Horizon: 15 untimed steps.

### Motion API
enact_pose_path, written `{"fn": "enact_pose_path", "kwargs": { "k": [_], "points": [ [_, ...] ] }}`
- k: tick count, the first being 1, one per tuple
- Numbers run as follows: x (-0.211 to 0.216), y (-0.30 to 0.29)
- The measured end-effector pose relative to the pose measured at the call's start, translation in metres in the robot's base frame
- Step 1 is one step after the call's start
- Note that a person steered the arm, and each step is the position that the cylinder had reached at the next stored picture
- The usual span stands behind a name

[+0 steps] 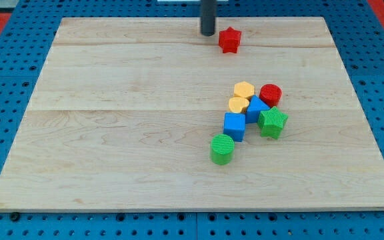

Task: Move the red star into the blue triangle

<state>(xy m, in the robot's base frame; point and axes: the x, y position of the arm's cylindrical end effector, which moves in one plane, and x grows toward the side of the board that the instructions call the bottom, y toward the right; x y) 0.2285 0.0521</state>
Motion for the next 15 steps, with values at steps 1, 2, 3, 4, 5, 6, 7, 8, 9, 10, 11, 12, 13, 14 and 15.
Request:
{"fn": "enact_pose_path", "kwargs": {
  "k": [1,2,3,4,5,6,7,8,9,10,11,12,13,14,15],
  "points": [
    [0.020,0.036],
    [0.034,0.017],
    [0.040,-0.015],
    [0.047,0.007],
    [0.068,0.041],
    [0.096,0.039],
    [0.102,0.058],
    [0.109,0.112],
    [0.114,0.130],
    [0.108,0.136],
    [0.107,0.141],
    [0.109,0.181],
    [0.123,0.193],
    [0.145,0.204],
    [0.163,0.181]
  ]
}}
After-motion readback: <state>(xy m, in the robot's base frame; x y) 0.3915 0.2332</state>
